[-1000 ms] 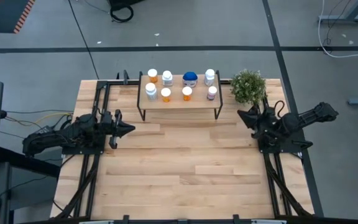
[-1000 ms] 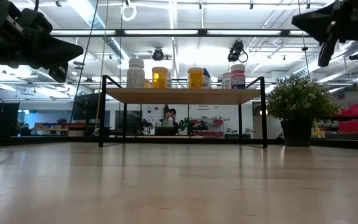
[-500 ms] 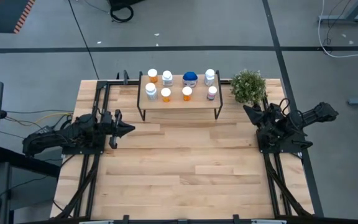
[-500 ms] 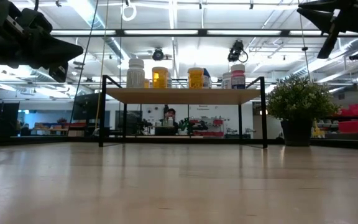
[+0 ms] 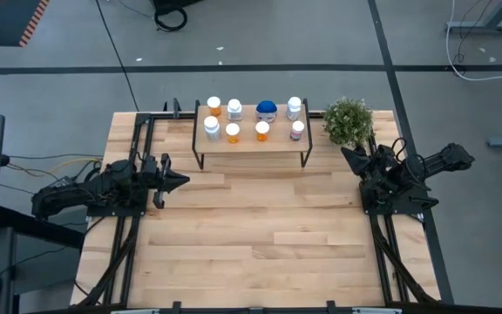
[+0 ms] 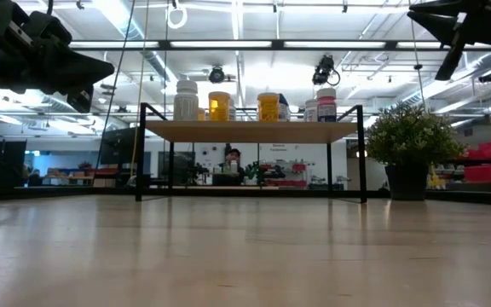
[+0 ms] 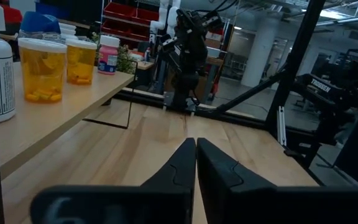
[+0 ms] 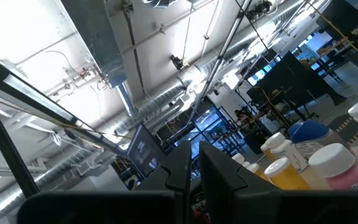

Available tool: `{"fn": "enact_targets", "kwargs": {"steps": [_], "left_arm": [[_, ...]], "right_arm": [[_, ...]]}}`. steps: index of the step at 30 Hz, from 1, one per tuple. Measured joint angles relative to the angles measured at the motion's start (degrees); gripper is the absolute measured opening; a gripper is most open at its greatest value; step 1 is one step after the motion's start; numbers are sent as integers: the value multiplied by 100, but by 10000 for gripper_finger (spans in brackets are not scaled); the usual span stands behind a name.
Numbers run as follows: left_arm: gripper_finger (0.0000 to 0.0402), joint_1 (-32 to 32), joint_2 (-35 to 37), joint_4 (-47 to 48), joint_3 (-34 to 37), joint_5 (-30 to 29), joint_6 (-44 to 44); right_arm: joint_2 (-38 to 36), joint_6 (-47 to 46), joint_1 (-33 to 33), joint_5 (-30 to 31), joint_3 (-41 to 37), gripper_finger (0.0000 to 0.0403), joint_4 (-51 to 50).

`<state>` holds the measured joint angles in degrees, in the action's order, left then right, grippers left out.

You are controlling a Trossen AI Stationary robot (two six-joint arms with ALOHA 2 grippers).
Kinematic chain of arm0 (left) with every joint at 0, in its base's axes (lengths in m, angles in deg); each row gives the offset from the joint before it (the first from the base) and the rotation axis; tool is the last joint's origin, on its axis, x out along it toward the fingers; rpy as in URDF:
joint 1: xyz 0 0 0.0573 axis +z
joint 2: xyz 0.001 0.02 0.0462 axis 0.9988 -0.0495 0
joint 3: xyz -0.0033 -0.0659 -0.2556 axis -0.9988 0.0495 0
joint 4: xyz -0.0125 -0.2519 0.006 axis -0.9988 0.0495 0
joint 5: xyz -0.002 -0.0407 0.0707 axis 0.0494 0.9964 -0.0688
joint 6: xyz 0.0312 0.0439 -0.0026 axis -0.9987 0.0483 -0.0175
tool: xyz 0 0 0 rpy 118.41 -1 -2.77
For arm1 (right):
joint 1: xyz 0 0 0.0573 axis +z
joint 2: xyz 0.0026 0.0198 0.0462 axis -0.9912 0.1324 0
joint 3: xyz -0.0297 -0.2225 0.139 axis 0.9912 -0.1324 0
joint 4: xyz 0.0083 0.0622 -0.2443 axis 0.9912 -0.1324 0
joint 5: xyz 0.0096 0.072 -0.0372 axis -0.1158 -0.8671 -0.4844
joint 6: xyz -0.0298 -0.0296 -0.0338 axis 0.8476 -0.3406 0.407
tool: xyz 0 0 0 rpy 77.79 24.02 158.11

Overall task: Pick and place medicine bottles onto shelf by color
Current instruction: Return to Home Position

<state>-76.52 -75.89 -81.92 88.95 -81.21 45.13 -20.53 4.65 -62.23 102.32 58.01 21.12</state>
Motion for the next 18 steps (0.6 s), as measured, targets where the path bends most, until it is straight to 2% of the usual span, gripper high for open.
{"fn": "enact_targets", "kwargs": {"steps": [18], "left_arm": [[25,1,0,-6,0,0,2]], "right_arm": [[0,0,0,-1,0,39,2]]}}
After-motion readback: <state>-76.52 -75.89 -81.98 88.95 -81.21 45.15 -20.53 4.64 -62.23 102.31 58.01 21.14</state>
